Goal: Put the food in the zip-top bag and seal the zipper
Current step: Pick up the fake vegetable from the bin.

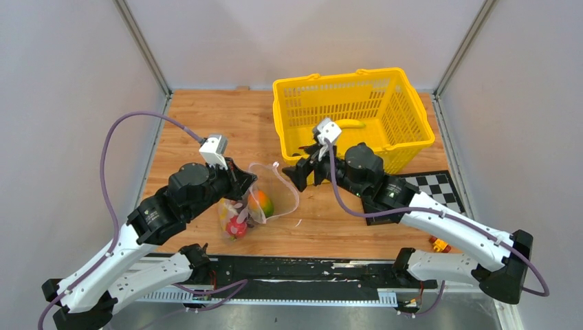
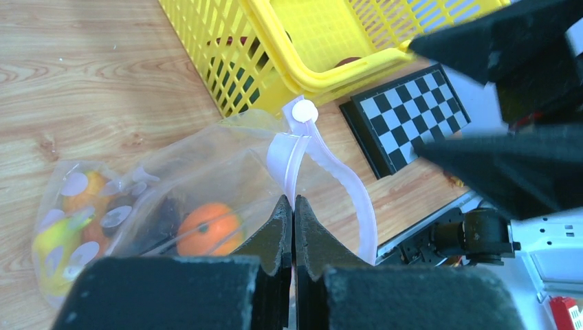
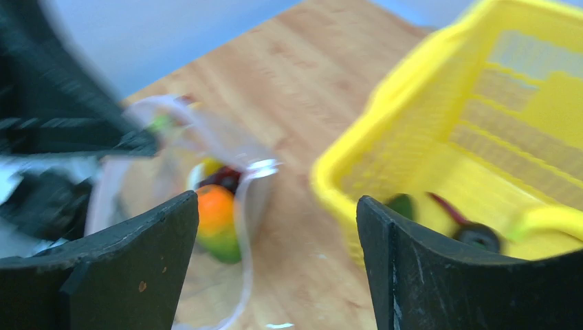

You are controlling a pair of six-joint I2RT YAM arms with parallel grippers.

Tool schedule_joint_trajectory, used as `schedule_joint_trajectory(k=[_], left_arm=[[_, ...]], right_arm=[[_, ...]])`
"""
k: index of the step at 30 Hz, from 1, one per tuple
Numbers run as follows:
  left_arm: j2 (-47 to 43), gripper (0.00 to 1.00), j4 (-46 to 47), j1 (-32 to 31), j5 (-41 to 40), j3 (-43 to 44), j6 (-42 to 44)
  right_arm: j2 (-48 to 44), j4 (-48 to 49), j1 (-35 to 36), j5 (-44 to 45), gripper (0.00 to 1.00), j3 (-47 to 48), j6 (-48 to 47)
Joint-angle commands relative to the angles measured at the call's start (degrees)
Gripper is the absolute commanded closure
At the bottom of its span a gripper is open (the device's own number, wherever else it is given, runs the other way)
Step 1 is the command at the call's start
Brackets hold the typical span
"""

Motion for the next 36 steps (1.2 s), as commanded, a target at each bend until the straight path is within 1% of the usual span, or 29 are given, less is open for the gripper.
schedule_joint_trajectory(k=[1, 3, 6, 11, 15, 17, 20, 23, 25, 28, 31, 33, 34, 36], left_arm=[[-0.71, 1.00, 3.10, -0.08, -0.93, 0.08, -0.67], [-0.70, 1.00, 3.11, -0.08, -0.88, 0.07, -0.67], [-0.70, 1.00, 2.98, -0.07, -0.78, 0.09, -0.59], [-1.12, 1.00, 2.55, -0.08, -0.69, 0.07, -0.58], [-1.52, 1.00, 2.45, -0.08, -0.62, -0.11, -0.62], [-1.57, 1.00, 2.39, -0.07, -0.53, -0.11, -0.59], [-1.72, 1.00, 2.55, -0.07, -0.60, -0.47, -0.61], [-1.79, 1.00, 2.67, -0.08, -0.33, -0.71, -0.58], [-1.81, 1.00, 2.60, -0.06, -0.33, -0.72, -0.49], [-2.09, 1.00, 2.41, -0.08, -0.56, -0.81, -0.42], [-2.72, 1.00, 1.82, -0.08, -1.28, -0.73, -0.36], [-3.12, 1.00, 1.33, -0.08, -2.06, -0.85, -0.23], [-3.27, 1.00, 1.15, -0.08, -2.47, -0.84, -0.15], [-3.50, 1.00, 0.99, -0.07, -2.82, -0.73, -0.02]], right_arm=[[0.27, -7.80, -2.92, 25.69, 0.14, 8.31, -0.94], [1.89, -11.21, -6.35, 29.72, 0.11, 10.76, 0.82], [4.38, -18.59, -14.74, 30.37, 0.10, 14.53, 6.03], [8.77, -25.64, -26.83, 26.60, 0.10, 17.01, 11.27], [14.20, -28.91, -34.07, 21.83, 0.10, 18.68, 12.76], [18.32, -31.04, -37.09, 19.11, 0.11, 20.56, 14.28], [26.20, -36.60, -39.41, 18.92, 0.14, 25.65, 18.23], [36.91, -46.96, -40.00, 20.29, 0.20, 36.12, 20.56], [43.71, -54.35, -40.06, 21.88, 0.24, 43.33, 23.75], [51.85, -62.04, -40.14, 22.26, 0.24, 51.04, 27.36], [54.67, -64.48, -40.30, 22.50, 0.24, 52.36, 32.44], [54.10, -63.58, -40.63, 22.43, 0.23, 50.24, 36.26], [53.73, -63.60, -40.96, 22.65, 0.23, 48.75, 39.67], [53.18, -62.87, -41.59, 22.44, 0.22, 46.92, 42.51]])
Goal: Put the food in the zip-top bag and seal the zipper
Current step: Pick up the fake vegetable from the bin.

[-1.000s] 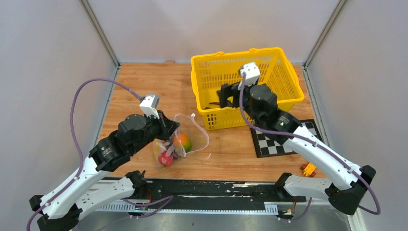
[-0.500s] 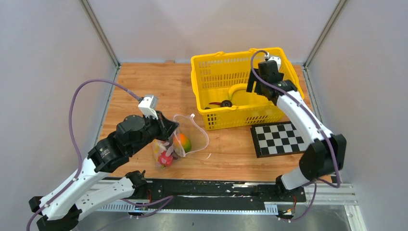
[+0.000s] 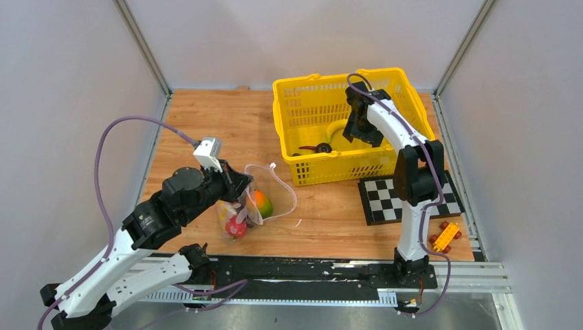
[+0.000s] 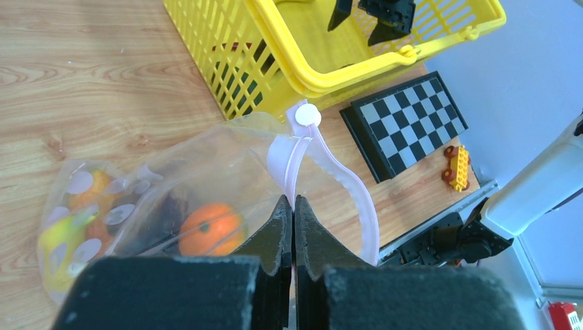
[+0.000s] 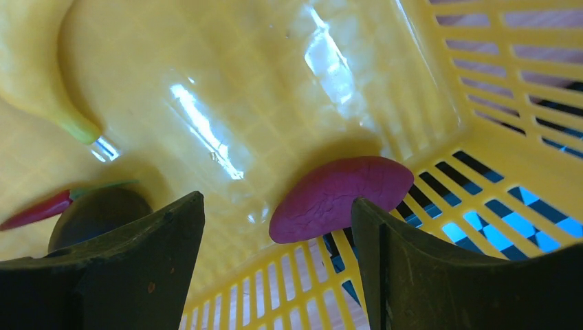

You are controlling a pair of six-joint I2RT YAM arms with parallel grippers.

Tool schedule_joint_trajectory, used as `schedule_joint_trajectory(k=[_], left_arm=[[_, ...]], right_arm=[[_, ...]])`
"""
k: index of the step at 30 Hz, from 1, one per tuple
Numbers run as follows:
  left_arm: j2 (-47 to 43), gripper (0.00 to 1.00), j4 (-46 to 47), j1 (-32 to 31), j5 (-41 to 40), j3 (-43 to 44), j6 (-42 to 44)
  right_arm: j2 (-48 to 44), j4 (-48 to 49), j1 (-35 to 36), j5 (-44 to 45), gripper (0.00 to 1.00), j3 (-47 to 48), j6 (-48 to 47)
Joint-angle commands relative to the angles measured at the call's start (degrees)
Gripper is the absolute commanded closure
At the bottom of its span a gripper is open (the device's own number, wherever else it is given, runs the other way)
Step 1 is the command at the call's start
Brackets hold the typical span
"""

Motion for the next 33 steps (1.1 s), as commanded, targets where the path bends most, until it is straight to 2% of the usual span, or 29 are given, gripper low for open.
schedule_joint_trajectory(k=[1, 8, 17, 23, 28, 33], left_arm=[[-1.12, 1.00, 1.10, -0.10, -2.16, 0.37, 0.21], [-0.69, 1.00, 1.48, -0.10, -1.66, 0.32, 0.36], [-1.08, 1.00, 1.49, -0.10, -1.28, 0.19, 0.05], [-0.65, 1.00, 1.72, -0.05, -1.03, 0.59, 0.07], [-0.41, 1.00, 1.73, -0.07, -0.69, 0.50, 0.05], [-0.49, 1.00, 1.69, -0.10, -0.85, 0.44, -0.09]], right_arm=[[-2.37, -3.59, -1.55, 1.53, 0.22, -1.85, 11.84], [-1.09, -6.88, -2.26, 2.62, 0.21, -2.52, 17.36], [-1.14, -3.49, -2.34, -0.14, 0.21, -8.11, 18.18], [-0.81, -0.76, -2.43, -1.38, 0.27, -11.63, 18.82], [0.20, 0.76, -2.43, -2.53, 0.27, -13.24, 18.67], [-0.31, 2.85, -2.43, -3.49, 0.40, -14.85, 17.67]])
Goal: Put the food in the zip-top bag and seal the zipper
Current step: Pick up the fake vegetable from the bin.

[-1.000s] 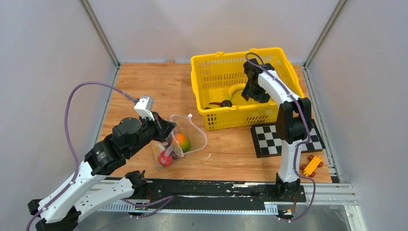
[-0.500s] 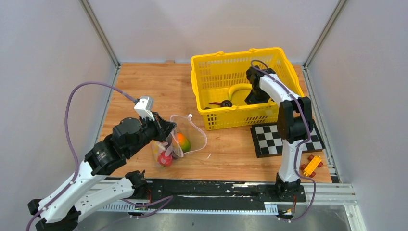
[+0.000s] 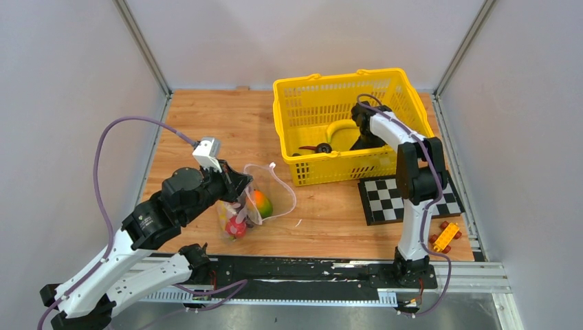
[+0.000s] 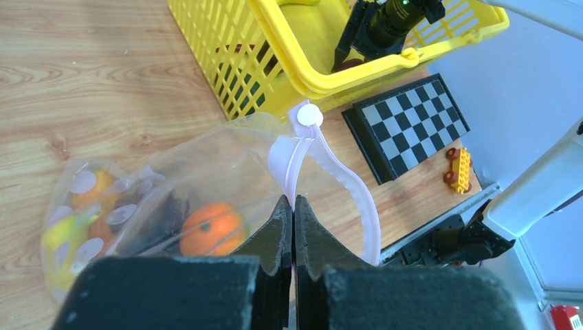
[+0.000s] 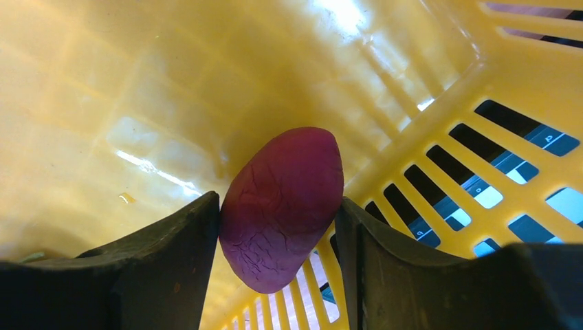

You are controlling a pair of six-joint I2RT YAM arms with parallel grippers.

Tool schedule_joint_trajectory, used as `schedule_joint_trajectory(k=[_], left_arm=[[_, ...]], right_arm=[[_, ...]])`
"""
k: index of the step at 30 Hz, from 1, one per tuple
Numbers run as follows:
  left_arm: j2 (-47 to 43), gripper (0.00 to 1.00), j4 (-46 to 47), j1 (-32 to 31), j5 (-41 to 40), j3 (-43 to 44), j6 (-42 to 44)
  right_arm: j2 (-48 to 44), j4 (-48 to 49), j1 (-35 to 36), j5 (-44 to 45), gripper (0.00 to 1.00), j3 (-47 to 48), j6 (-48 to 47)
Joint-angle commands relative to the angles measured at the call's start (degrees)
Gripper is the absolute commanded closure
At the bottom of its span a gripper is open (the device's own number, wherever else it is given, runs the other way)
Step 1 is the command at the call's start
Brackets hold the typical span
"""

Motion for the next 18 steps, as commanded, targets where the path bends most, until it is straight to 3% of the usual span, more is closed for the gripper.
schedule_joint_trajectory(k=[1, 4, 11, 18], left_arm=[[-0.21, 1.00, 1.97, -0.05, -0.11, 0.45, -0.10], [0.00, 1.00, 2.04, -0.05, -0.04, 0.41, -0.09], [0.56, 1.00, 2.38, -0.07, 0.15, 0.25, -0.15], [0.19, 1.00, 2.14, -0.08, -0.07, -0.02, -0.38]], right_arm=[[-0.30, 1.26, 0.04, -1.74, 0.41, -1.00, -0.62], [-1.51, 4.51, 0.14, -2.85, 0.44, -2.39, -2.76], [-11.54, 21.07, 0.17, -7.93, 0.63, -14.51, -9.61], [-16.46, 31.95, 0.13, -16.24, 0.72, -19.83, -16.15]])
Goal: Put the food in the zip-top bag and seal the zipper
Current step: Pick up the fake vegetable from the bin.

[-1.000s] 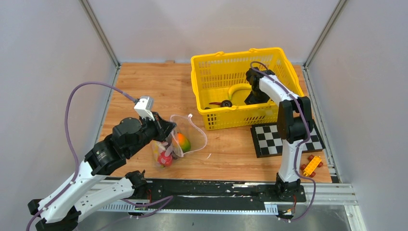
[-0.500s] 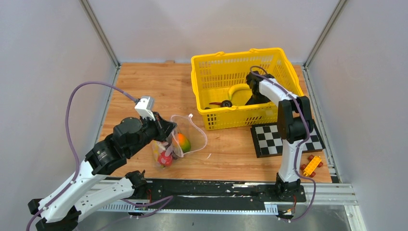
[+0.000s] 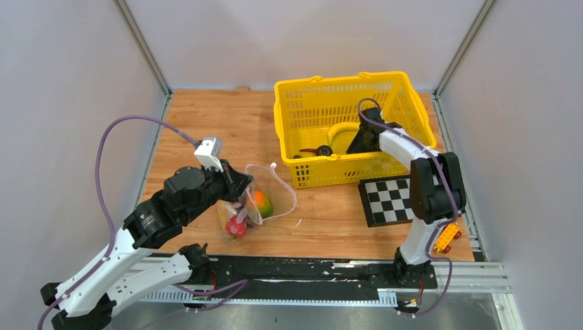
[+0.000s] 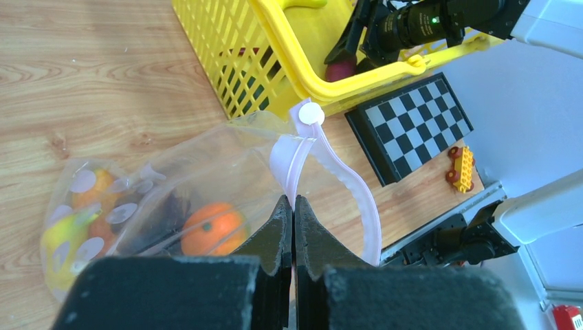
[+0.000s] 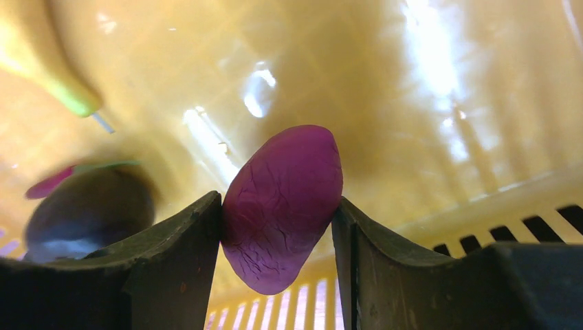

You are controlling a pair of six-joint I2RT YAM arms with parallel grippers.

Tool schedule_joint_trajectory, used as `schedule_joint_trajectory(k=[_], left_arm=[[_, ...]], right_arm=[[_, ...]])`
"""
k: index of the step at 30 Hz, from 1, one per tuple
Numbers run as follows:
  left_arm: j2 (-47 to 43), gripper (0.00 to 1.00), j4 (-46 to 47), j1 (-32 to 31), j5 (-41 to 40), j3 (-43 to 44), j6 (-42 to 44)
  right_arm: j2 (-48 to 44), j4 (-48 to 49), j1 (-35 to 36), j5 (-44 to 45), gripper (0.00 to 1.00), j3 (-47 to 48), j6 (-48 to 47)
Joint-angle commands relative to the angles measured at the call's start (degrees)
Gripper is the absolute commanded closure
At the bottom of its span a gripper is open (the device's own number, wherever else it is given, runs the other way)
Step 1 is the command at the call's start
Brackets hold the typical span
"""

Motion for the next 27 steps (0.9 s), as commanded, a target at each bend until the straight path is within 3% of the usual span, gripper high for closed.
schedule_joint_trajectory(k=[1, 12, 27], left_arm=[[-0.59, 1.00, 2.08, -0.10, -0.21, -0.15, -0.42], [-0.33, 1.00, 2.16, -0.05, -0.26, -0.08, -0.26], [-0.09, 1.00, 2.90, -0.10, 0.39, -0.29, -0.65]], right_arm=[[-3.72, 9.00, 0.12, -7.79, 0.73, -1.52, -6.18], [-13.32, 22.24, 0.14, -17.14, 0.72, -6.20, -14.99], [-29.61, 27.27, 0.13, -29.23, 0.71, -6.21, -20.06]])
